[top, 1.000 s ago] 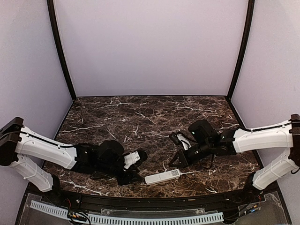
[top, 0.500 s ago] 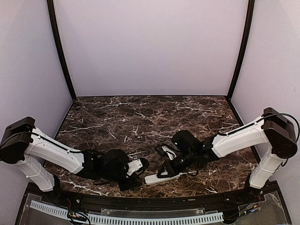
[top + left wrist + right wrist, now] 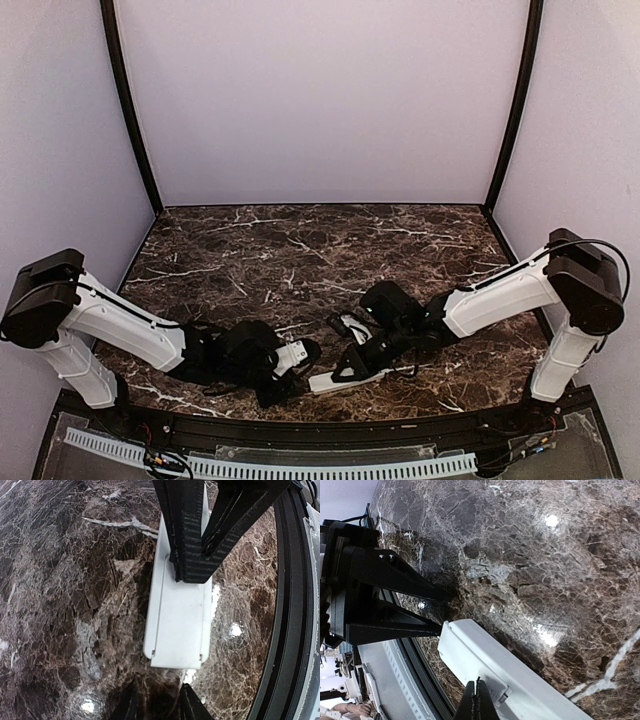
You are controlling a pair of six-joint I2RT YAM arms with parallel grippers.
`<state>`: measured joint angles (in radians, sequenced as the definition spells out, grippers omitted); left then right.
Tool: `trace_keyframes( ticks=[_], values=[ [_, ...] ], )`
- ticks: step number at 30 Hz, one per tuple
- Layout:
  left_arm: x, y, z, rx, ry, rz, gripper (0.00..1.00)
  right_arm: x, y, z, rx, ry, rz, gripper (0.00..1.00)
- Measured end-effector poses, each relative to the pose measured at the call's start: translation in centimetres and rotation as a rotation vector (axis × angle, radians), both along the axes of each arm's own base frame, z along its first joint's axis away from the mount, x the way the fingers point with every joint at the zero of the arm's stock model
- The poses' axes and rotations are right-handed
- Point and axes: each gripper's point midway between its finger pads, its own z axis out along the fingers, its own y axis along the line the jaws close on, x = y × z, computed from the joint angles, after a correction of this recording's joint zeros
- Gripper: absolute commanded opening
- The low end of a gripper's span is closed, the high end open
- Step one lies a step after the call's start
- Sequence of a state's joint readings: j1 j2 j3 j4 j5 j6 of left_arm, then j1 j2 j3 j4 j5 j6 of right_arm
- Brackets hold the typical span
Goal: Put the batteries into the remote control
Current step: Load the battery cover onto the remote control without the battery cover.
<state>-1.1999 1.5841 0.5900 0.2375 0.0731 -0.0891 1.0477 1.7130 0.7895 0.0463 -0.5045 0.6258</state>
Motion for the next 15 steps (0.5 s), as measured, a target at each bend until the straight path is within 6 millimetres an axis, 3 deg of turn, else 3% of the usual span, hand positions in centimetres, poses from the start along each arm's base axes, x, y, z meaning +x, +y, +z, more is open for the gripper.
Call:
trace_keyframes(
  ticks=[15],
  values=[
    [0.42,-0.92,0.23,-0.002,-0.023,-0.019,0.21,0.21,0.07,-0.09,-0.001,-0.009,-0.006,0.0]
  ],
)
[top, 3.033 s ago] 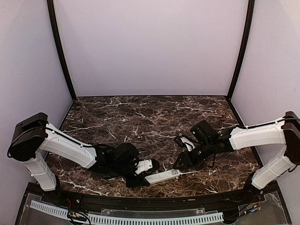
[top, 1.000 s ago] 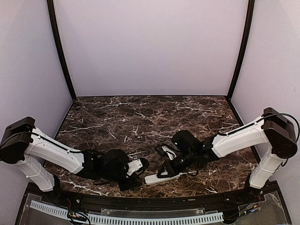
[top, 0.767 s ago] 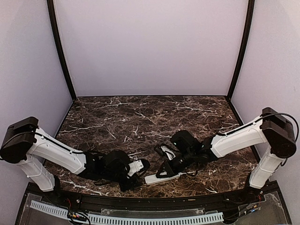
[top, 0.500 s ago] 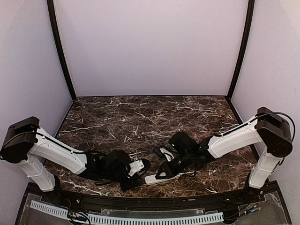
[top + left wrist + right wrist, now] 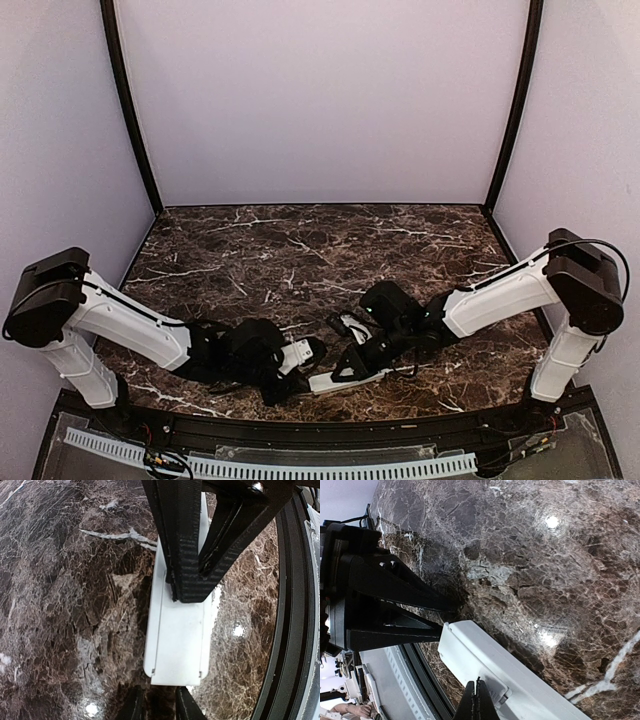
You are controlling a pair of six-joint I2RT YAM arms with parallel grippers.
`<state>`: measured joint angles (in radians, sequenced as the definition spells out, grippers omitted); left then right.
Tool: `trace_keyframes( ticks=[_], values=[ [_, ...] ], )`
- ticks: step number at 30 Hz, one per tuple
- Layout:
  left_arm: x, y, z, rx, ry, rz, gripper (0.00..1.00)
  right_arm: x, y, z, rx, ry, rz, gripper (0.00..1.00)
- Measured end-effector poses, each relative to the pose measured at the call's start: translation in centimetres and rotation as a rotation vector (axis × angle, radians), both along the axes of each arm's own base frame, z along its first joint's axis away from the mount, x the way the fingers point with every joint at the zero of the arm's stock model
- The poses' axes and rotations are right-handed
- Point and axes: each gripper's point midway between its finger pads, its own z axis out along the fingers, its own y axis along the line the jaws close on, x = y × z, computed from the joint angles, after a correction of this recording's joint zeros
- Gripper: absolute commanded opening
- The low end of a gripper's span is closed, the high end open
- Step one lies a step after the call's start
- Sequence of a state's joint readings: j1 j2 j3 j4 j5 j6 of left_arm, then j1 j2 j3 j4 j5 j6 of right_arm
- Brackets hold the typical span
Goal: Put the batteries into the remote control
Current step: Load the battery cover onto the remote control without the battery cover.
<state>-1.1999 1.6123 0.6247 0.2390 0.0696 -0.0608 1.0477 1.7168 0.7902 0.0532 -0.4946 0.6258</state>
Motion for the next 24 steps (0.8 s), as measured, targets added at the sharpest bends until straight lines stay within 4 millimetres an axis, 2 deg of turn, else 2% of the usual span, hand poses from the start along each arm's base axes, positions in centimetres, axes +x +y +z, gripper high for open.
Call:
trace_keyframes(
  ticks=[8,14,17,20,24],
  values=[
    [0.1,-0.2,-0.2,0.008,-0.006,-0.009,0.2,-0.2,-0.2,0.5,-0.013,-0.003,0.02,0.0],
    [0.1,0.0,-0.3,0.015,-0.008,-0.01,0.2,0.2,0.7,3.6,0.034,-0.041,0.042,0.0],
    [0.1,0.0,-0.2,0.014,-0.009,-0.01,0.2,0.7,0.4,4.6,0.036,-0.058,0.031,0.0],
    [0.1,0.0,-0.1,0.015,-0.013,-0.007,0.2,2.2,-1.4,5.1,-0.026,-0.08,-0.055,0.0],
    [0.3,0.5,0.0,0.024,-0.022,0.003,0.19,5.4,-5.7,5.4,-0.169,-0.146,-0.252,0.0]
  ],
)
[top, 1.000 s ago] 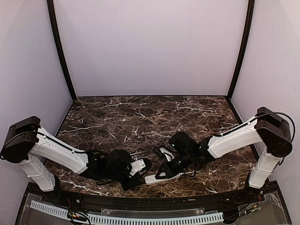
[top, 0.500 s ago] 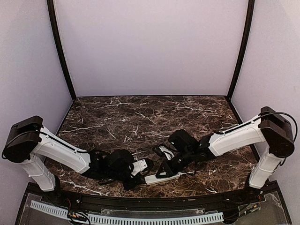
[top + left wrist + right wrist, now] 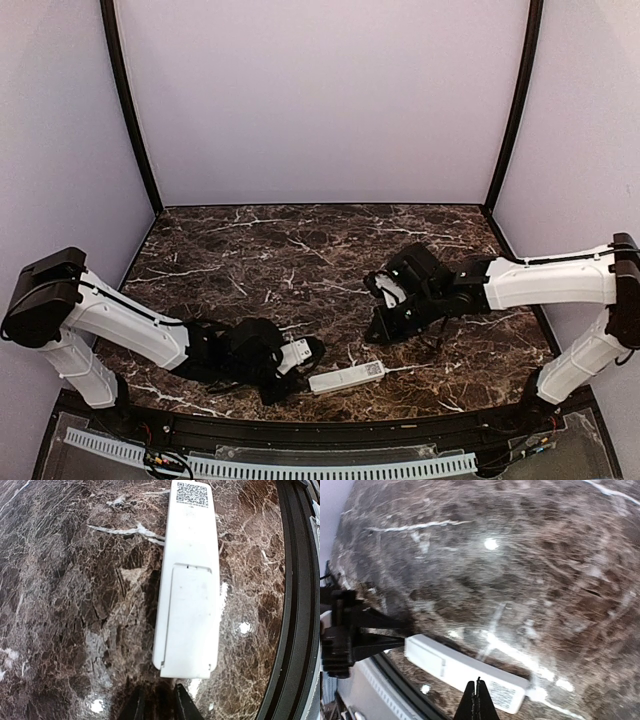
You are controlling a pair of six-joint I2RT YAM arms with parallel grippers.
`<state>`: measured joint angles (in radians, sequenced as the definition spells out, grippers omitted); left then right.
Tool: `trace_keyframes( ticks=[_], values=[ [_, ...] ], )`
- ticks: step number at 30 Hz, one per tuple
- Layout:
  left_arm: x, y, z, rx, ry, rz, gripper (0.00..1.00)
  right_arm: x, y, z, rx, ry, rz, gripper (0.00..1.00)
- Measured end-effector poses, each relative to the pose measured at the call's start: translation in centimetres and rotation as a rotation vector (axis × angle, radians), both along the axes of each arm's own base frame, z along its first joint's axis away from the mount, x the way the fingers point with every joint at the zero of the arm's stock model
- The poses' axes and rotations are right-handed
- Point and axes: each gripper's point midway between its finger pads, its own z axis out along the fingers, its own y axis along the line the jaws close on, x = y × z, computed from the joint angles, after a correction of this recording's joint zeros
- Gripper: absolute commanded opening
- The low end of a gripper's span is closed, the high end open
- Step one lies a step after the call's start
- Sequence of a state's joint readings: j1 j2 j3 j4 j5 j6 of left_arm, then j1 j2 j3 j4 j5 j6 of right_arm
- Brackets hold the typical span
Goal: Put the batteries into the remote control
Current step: Load the battery cover onto the remote control without the battery cover.
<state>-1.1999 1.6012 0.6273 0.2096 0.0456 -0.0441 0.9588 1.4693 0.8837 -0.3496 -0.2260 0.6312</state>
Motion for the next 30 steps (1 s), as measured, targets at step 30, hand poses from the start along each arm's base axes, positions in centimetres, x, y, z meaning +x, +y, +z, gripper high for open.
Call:
trace_keyframes(
  ticks=[30],
  values=[
    [-0.3,0.0,-0.3,0.033,-0.005,-0.016,0.16,-1.7,-6.0,-7.6,-0.51,0.032,-0.098,0.0]
  ],
)
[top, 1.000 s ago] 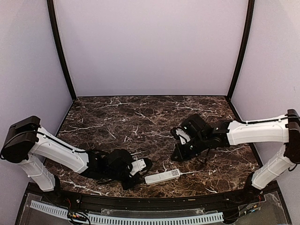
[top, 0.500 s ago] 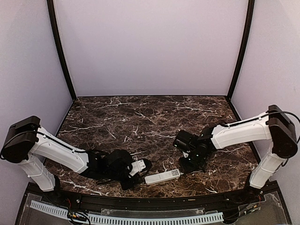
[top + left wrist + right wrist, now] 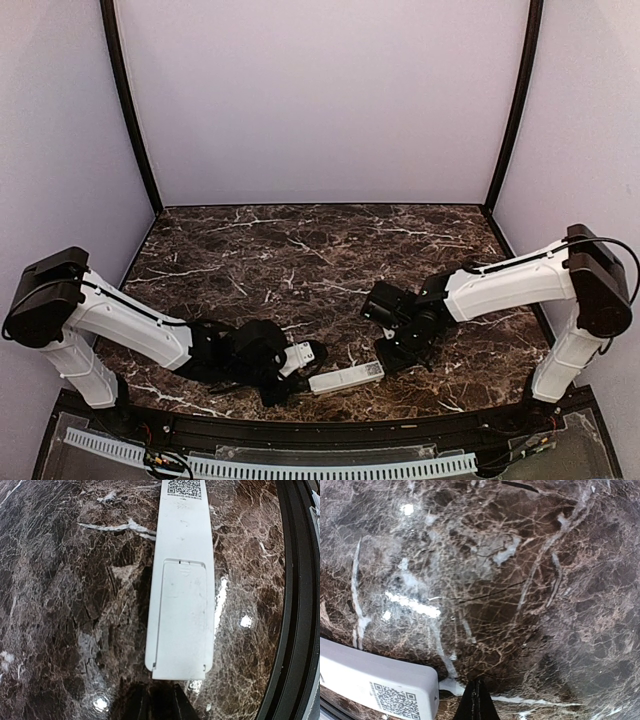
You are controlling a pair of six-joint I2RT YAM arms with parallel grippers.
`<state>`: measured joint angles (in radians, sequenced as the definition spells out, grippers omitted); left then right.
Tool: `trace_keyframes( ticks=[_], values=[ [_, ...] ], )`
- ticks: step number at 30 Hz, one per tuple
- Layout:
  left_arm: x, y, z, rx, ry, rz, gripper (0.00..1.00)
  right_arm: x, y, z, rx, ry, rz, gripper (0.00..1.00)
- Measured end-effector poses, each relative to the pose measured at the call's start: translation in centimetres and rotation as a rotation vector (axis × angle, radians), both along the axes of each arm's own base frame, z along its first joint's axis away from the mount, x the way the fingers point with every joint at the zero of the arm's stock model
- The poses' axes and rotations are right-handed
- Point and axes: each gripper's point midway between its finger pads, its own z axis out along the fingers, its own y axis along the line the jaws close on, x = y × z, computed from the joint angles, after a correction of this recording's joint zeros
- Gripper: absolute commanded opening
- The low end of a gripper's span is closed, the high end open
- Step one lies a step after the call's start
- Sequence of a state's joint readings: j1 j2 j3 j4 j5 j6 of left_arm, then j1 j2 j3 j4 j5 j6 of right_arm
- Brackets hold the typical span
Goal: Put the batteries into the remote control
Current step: Load the battery cover onto the remote control without the battery cover.
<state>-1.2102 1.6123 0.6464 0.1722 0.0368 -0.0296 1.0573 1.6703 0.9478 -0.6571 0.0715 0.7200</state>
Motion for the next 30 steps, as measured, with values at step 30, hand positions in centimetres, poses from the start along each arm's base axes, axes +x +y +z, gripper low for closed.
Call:
trace_keyframes(
  ticks=[30],
  values=[
    [-0.5,-1.6,-0.2,0.035,0.012,-0.05,0.16,-0.5,0.9,0.0,-0.022,-0.011,0.0,0.0]
  ],
)
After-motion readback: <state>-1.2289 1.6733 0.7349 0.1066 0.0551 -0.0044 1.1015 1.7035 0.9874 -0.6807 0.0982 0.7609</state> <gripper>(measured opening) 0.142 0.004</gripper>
